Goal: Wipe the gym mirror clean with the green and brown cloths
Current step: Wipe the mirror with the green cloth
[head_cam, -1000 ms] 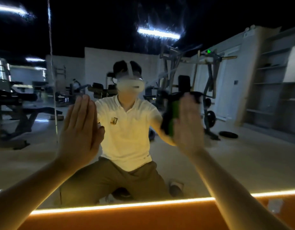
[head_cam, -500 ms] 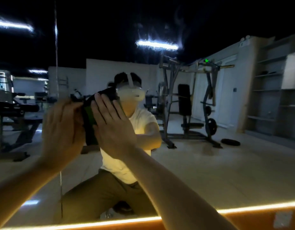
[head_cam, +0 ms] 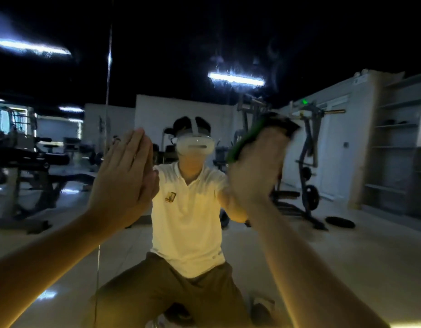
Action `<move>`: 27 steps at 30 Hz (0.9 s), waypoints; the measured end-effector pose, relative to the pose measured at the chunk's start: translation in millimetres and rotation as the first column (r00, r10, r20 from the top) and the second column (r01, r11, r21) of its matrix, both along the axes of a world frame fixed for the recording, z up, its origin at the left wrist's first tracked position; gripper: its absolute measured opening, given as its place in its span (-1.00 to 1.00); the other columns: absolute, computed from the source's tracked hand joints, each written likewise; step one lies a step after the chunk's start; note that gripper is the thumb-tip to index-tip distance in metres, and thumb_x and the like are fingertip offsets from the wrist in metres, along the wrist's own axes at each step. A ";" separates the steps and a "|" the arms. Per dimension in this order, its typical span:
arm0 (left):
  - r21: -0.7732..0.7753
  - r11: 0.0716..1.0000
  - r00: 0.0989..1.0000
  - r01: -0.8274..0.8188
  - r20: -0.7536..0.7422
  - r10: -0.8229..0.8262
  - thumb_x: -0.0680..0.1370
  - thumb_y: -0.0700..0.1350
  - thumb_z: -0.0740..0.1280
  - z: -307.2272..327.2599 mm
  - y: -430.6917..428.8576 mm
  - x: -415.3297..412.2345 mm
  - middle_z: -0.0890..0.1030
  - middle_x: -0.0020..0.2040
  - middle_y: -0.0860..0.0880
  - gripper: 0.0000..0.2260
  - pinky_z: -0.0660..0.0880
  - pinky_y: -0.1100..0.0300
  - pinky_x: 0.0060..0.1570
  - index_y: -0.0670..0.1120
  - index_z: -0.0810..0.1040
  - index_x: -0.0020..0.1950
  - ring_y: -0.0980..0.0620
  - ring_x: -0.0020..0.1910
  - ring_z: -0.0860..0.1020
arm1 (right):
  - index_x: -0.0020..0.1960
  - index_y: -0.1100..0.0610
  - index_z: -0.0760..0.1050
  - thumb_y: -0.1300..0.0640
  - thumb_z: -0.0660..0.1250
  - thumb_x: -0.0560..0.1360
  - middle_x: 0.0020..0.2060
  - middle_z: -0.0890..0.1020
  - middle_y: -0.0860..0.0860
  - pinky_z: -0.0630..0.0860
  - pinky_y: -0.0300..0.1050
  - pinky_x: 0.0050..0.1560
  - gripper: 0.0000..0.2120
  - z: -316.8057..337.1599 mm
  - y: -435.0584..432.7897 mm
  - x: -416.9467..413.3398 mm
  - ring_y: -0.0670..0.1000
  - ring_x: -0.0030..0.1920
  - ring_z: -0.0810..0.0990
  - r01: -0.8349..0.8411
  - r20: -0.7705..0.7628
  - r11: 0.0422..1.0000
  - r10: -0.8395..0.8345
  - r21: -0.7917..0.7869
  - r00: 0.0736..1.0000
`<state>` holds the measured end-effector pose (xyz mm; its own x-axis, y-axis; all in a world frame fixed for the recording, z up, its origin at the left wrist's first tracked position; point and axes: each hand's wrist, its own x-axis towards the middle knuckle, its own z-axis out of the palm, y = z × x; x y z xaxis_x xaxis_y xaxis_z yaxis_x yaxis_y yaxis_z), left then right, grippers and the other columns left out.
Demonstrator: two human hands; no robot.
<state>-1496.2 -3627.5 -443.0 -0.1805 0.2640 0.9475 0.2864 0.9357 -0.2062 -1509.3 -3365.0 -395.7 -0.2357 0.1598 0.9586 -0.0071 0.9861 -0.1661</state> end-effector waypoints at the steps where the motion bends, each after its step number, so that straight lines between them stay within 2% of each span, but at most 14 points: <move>1: -0.012 1.000 1.000 -0.006 -0.029 0.006 0.69 0.01 0.12 5.7 0.7 4.3 0.34 0.52 -0.38 -0.46 0.22 -0.22 0.50 -0.35 0.32 0.53 -0.35 0.50 0.33 | 0.51 0.42 0.25 0.06 0.04 0.56 0.47 0.33 0.40 0.11 0.39 0.57 -0.37 -0.2 -30.9 0.2 0.41 0.52 0.25 -0.060 -0.019 0.989 0.063 0.138 0.998; 3: -0.018 1.000 0.991 -0.017 -0.130 0.014 0.72 0.02 0.10 23.5 4.1 15.6 0.52 0.29 -0.38 -0.54 0.34 -0.21 0.29 -0.35 0.48 0.33 -0.31 0.26 0.48 | 0.62 0.31 0.13 0.08 0.02 0.66 0.61 0.14 0.31 -0.01 0.29 0.61 -0.43 1.2 -75.6 0.0 0.30 0.63 0.04 -0.165 0.013 0.888 0.177 0.430 0.984; 5: 0.038 0.999 0.987 0.009 -0.159 -0.003 0.72 0.06 -0.01 45.7 8.0 25.5 0.56 0.14 -0.35 -0.49 0.33 -0.15 0.14 -0.32 0.53 0.21 -0.27 0.11 0.47 | 0.67 0.25 -0.04 0.02 -0.06 0.72 0.66 -0.02 0.21 -0.11 0.17 0.63 -0.42 13.3 -75.2 -2.1 0.19 0.66 -0.10 -0.156 0.057 0.749 0.156 0.644 0.986; 7: 0.093 0.995 0.989 0.028 -0.148 -0.014 0.64 0.02 0.04 67.1 10.0 25.9 0.53 0.16 -0.32 -0.54 0.33 -0.14 0.11 -0.30 0.53 0.20 -0.28 0.10 0.47 | 0.65 0.22 -0.06 0.01 -0.01 0.72 0.66 -0.03 0.19 -0.08 0.19 0.63 -0.42 31.8 -36.8 -8.1 0.18 0.66 -0.12 -0.081 0.022 0.714 0.091 0.696 0.996; 9: 0.085 0.996 0.991 0.016 -0.133 -0.004 0.59 0.01 0.11 85.4 13.7 18.2 0.49 0.30 -0.32 -0.55 0.34 -0.20 0.22 -0.28 0.49 0.30 -0.31 0.24 0.46 | 0.63 0.18 0.01 0.04 0.06 0.69 0.66 -0.04 0.18 -0.04 0.27 0.61 -0.43 53.4 23.5 -16.1 0.21 0.66 -0.15 -0.027 -0.011 0.818 0.040 0.575 0.999; 12: 0.013 1.000 0.995 -0.010 -0.102 0.012 0.62 0.07 0.10 114.5 25.5 3.1 0.32 0.54 -0.30 -0.42 0.22 -0.28 0.50 -0.29 0.34 0.52 -0.30 0.51 0.30 | 0.67 0.22 0.01 0.02 -0.05 0.66 0.66 0.00 0.21 0.00 0.23 0.63 -0.39 92.2 118.1 -16.3 0.22 0.66 -0.05 0.052 -0.067 0.977 -0.039 0.206 0.997; 14: -0.010 0.999 0.996 -0.034 -0.083 0.033 0.65 0.11 0.06 127.4 32.5 -5.7 0.26 0.59 -0.29 -0.38 0.17 -0.25 0.56 -0.30 0.28 0.57 -0.27 0.58 0.23 | 0.66 0.26 0.02 -0.03 -0.16 0.59 0.64 0.07 0.26 0.05 0.24 0.62 -0.30 112.9 147.3 -9.1 0.24 0.64 0.05 0.023 -0.075 0.999 -0.026 -0.038 0.997; 16: 0.004 0.999 0.998 -0.033 -0.056 0.033 0.65 0.11 0.06 132.6 36.5 -10.6 0.29 0.58 -0.28 -0.38 0.22 -0.26 0.53 -0.30 0.30 0.56 -0.27 0.57 0.25 | 0.64 0.30 0.07 -0.03 -0.17 0.56 0.62 0.12 0.31 0.08 0.25 0.59 -0.27 124.5 132.6 -5.8 0.27 0.62 0.09 -0.020 -0.105 0.986 0.003 -0.165 0.995; 17: 0.016 1.000 0.998 -0.024 -0.053 0.025 0.64 0.10 0.06 133.6 37.9 -10.5 0.33 0.56 -0.28 -0.39 0.25 -0.26 0.52 -0.29 0.33 0.55 -0.26 0.56 0.28 | 0.64 0.30 0.06 -0.04 -0.16 0.57 0.62 0.10 0.31 0.07 0.25 0.59 -0.28 126.6 109.3 -7.0 0.28 0.63 0.07 -0.016 -0.126 0.990 -0.002 -0.143 0.992; 19: 0.032 0.999 0.997 0.010 -0.083 -0.007 0.62 0.04 0.05 136.1 37.6 -8.0 0.43 0.49 -0.26 -0.44 0.29 -0.23 0.48 -0.28 0.41 0.49 -0.25 0.48 0.37 | 0.65 0.27 0.00 -0.09 -0.16 0.62 0.64 -0.01 0.30 0.02 0.30 0.59 -0.30 121.9 42.9 -10.0 0.29 0.64 -0.04 0.051 -0.138 0.998 -0.045 0.042 0.989; 21: 0.065 0.996 0.989 0.057 -0.137 -0.048 0.61 -0.03 0.05 142.2 33.3 -5.4 0.48 0.42 -0.27 -0.48 0.31 -0.21 0.42 -0.28 0.43 0.46 -0.25 0.40 0.43 | 0.67 0.22 -0.09 -0.15 -0.05 0.62 0.64 -0.17 0.28 -0.10 0.39 0.58 -0.26 122.8 -27.4 -52.2 0.30 0.64 -0.19 0.003 -0.072 0.958 0.019 0.288 0.997; 22: 0.095 0.993 0.986 0.076 -0.158 -0.060 0.60 -0.06 0.05 146.1 29.5 -4.8 0.48 0.41 -0.27 -0.50 0.31 -0.21 0.41 -0.27 0.43 0.45 -0.25 0.39 0.42 | 0.68 0.17 -0.13 -0.19 0.00 0.60 0.64 -0.23 0.24 -0.17 0.45 0.56 -0.22 128.9 -59.3 -79.2 0.27 0.64 -0.25 -0.045 0.020 0.930 0.040 0.364 0.999; 24: 0.169 0.979 0.981 0.111 -0.179 -0.080 0.61 -0.09 0.07 156.6 20.3 -6.5 0.44 0.45 -0.25 -0.52 0.30 -0.19 0.46 -0.26 0.40 0.47 -0.23 0.43 0.39 | 0.69 0.06 -0.15 -0.24 0.08 0.55 0.66 -0.24 0.14 -0.22 0.56 0.51 -0.15 139.5 -99.7 -112.0 0.21 0.65 -0.27 -0.059 0.033 0.865 0.050 0.498 0.998; 27: 0.213 0.967 0.979 0.141 -0.173 -0.105 0.64 -0.06 0.09 173.8 16.2 -11.0 0.33 0.57 -0.20 -0.50 0.19 -0.11 0.54 -0.23 0.35 0.55 -0.18 0.54 0.29 | 0.65 0.04 -0.18 -0.06 0.05 0.61 0.67 -0.12 0.12 -0.18 0.32 0.61 -0.30 144.0 -70.9 -68.1 0.15 0.66 -0.18 -0.085 -0.034 0.728 0.148 0.680 0.988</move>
<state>-1507.2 -3611.4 -269.2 -0.0025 0.0539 0.9985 0.3827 0.9226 -0.0489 -1577.4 -3435.8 -251.6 -0.1262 -0.5605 0.8185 -0.1118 0.8279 0.5496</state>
